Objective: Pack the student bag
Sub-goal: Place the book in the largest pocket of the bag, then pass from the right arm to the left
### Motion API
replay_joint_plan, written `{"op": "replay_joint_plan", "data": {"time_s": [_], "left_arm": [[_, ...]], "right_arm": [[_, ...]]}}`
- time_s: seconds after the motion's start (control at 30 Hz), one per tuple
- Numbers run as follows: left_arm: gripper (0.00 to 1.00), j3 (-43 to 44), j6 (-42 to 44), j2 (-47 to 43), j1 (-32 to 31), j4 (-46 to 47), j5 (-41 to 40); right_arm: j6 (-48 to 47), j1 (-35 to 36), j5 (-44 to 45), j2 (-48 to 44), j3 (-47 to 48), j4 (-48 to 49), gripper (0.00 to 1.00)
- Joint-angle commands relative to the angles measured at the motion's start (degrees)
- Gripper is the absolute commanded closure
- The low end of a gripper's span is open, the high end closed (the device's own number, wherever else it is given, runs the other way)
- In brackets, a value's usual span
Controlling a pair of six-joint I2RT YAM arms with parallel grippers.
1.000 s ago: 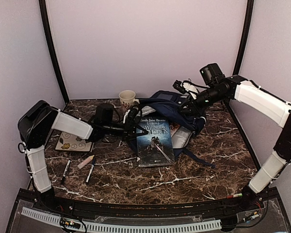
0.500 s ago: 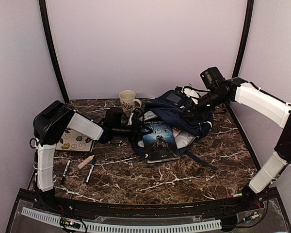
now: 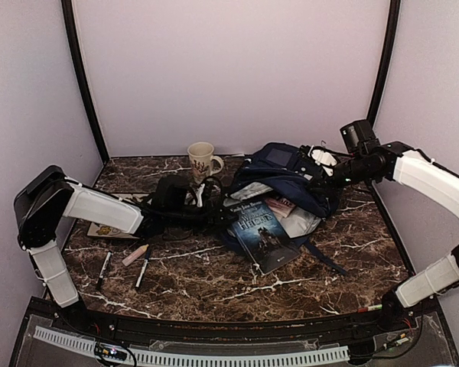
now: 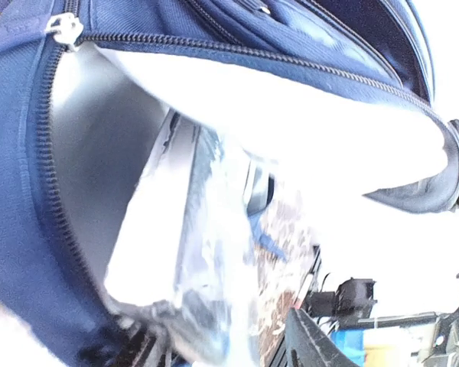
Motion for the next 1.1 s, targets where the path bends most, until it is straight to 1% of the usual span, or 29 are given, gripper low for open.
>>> {"op": "replay_joint_plan", "data": {"time_s": [0.0, 0.13, 0.2, 0.23, 0.3, 0.33, 0.37, 0.4, 0.43, 0.5, 0.6, 0.67, 0.73, 0.9, 1.07], "left_arm": [[0.47, 2.32, 11.28, -6.94, -1.84, -14.21, -4.00], [0.46, 6.85, 25.38, -9.14, -2.24, -28.37, -8.67], [0.46, 9.17, 32.84, -10.27, -2.35, -32.19, -11.40], [0.46, 9.70, 37.02, -11.17, -2.43, -32.08, -12.72], [0.43, 9.13, 47.24, -13.10, -3.02, -26.88, -14.95], [0.39, 7.94, 53.33, -14.07, -3.48, -22.56, -15.74], [0.30, 7.14, 59.00, -14.59, -3.92, -18.64, -16.65], [0.25, 7.04, 64.11, -14.61, -4.10, -15.78, -16.78], [0.22, 7.88, 68.88, -13.92, -4.09, -14.27, -15.75], [0.20, 12.68, 76.69, -10.46, -4.04, -16.24, -12.60], [0.20, 21.52, 85.14, -4.81, -4.10, -22.30, -6.28], [0.20, 26.46, 88.73, -1.42, -4.28, -26.06, -2.14], [0.20, 30.43, 92.37, 1.50, -4.77, -29.55, 0.28], [0.20, 37.94, 101.50, 8.31, -6.63, -37.04, 0.05], [0.19, 41.85, 106.79, 13.75, -8.00, -40.53, -1.51]], "right_arm": [[-1.19, -3.46, 5.35, -5.73, -2.80, 2.27, 1.00], [-2.52, -3.66, 3.20, -8.52, -7.81, 3.56, 1.00], [-2.58, -3.72, 1.44, -8.83, -9.17, 2.87, 1.00], [-3.01, -3.65, 0.26, -8.99, -9.90, 2.50, 1.00], [-3.83, -3.64, -1.87, -9.84, -11.66, 2.39, 1.00], [-4.51, -3.59, -2.79, -10.40, -12.47, 2.31, 1.00], [-5.16, -3.65, -3.27, -10.93, -13.22, 2.12, 1.00], [-5.23, -3.66, -3.57, -11.39, -13.79, 2.16, 1.00], [-5.14, -3.69, -3.70, -11.75, -14.13, 2.16, 1.00], [-5.10, -3.60, -3.94, -12.27, -14.42, 1.88, 1.00], [-5.28, -3.66, -4.56, -12.86, -14.71, 1.60, 1.00], [-5.23, -3.64, -4.91, -13.00, -14.78, 1.77, 1.00], [-5.10, -3.67, -5.28, -12.92, -14.64, 1.88, 1.00], [-5.39, -3.60, -5.89, -12.36, -14.14, 1.86, 1.00], [-5.71, -3.58, -5.76, -11.58, -13.56, 1.72, 1.00]]}}
